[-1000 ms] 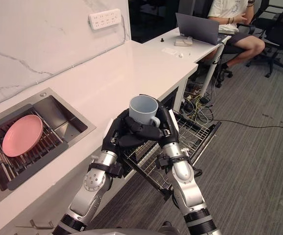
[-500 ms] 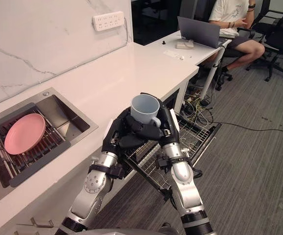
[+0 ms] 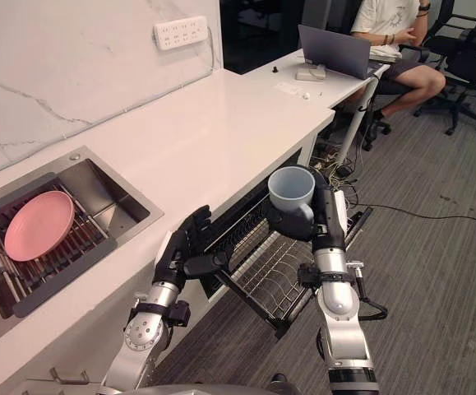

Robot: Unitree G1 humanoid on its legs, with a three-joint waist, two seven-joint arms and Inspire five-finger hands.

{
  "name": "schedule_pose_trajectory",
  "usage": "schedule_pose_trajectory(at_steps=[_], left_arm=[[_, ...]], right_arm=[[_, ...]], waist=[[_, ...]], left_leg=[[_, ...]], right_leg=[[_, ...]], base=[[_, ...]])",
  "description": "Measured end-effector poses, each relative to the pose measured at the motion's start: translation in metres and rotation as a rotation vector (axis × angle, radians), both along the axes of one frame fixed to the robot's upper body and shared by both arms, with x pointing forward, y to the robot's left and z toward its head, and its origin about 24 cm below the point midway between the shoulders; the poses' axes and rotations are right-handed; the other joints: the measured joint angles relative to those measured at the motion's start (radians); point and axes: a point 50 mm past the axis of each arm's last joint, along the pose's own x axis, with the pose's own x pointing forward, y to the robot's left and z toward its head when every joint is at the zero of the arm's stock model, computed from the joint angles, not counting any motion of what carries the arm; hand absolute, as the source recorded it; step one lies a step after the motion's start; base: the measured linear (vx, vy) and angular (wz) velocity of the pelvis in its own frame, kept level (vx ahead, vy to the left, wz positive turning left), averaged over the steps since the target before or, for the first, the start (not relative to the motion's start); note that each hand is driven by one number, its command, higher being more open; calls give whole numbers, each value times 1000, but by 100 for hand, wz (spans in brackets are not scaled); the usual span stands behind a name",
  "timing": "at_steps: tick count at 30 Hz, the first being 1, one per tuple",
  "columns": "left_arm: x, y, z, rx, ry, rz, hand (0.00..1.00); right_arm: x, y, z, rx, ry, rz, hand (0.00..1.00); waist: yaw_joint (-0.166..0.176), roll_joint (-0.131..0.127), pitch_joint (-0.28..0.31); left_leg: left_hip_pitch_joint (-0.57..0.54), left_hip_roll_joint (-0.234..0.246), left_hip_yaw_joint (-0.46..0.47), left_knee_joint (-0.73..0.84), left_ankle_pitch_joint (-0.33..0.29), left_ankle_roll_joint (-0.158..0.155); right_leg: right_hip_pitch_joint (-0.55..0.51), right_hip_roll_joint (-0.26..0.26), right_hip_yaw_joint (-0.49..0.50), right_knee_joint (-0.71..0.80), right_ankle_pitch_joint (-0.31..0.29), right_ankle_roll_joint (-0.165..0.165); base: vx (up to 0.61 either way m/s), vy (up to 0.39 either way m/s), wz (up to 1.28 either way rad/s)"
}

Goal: Walk over to the sink, pick up the cup, carry it to the dishwasher, place the cup inside the dishwasher, then close the dishwasher door

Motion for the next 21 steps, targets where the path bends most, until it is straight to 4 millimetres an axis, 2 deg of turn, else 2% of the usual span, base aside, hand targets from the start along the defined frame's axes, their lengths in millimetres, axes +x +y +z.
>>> schedule_pose_trajectory(at_steps=[2, 7, 8, 10, 13, 16, 18, 21], left_arm=[[-3, 1, -7, 7, 30, -2, 90], [-12, 11, -34, 68, 153, -16, 90], [-12, 13, -36, 76, 163, -11, 90], [-12, 26, -40, 94, 182, 27, 90], [-11, 41, -42, 120, 193, 67, 90], [-6, 56, -44, 136, 203, 111, 90], [-3, 66, -45, 146, 208, 154, 90], [4, 77, -48, 161, 224, 198, 90]], right_arm=[[0, 2, -10, -9, 42, 21, 30], [-8, -7, -74, -51, 351, 57, 30], [-8, -9, -80, -55, 381, 54, 30], [-2, -18, -91, -85, 459, 38, 30], [14, -28, -86, -131, 460, 23, 30], [32, -37, -76, -167, 438, -10, 30], [46, -37, -67, -173, 409, -27, 30], [71, -45, -50, -192, 376, -67, 30]], waist=[[3, -1, 0], [26, -15, 14], [28, -17, 21], [30, -26, 89], [34, -23, 144], [57, -21, 205], [62, -19, 227], [80, 1, 287]], left_leg=[[-2, 0, -1, 0, 0, 0], [-64, -1, -16, 22, 3, -2], [-71, -1, -20, 27, 4, -2], [-112, -2, -41, 67, 5, -2], [-184, -5, -65, 104, 8, 2], [-232, -8, -100, 128, 13, 9], [-264, -11, -117, 139, 16, 11], [-300, -18, -142, 159, 22, 9]], right_leg=[[0, 0, 0, -2, 0, 0], [-40, -4, -16, -6, 6, 0], [-43, -5, -21, -4, 6, 0], [-56, -13, -42, 12, 5, -1], [-108, -23, -68, 42, 5, -2], [-135, -31, -105, 71, 0, -9], [-163, -37, -118, 90, -3, -13], [-185, -47, -139, 120, -7, -18]], base=[[0, 0, 0], [-3, -5, 8], [-7, -11, 26], [-76, -7, 31], [-89, 10, 31], [-93, 13, 40], [-117, 23, 32], [-97, 28, 26]])
